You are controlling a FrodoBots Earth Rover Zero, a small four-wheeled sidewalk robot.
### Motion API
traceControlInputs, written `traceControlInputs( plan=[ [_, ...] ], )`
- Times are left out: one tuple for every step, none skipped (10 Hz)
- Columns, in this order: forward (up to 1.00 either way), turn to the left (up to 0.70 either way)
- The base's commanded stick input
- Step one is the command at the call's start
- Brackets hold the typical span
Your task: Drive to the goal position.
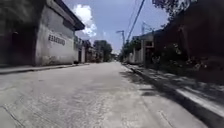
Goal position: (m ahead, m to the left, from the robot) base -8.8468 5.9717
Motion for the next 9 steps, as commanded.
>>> traceControlInputs(
  plan=[
    [0.00,0.99],
    [0.00,0.99],
    [0.00,0.99],
    [0.00,0.99],
    [0.00,0.99],
    [0.00,0.99],
    [0.00,0.99],
    [0.00,0.99],
    [0.00,0.99]
  ],
)
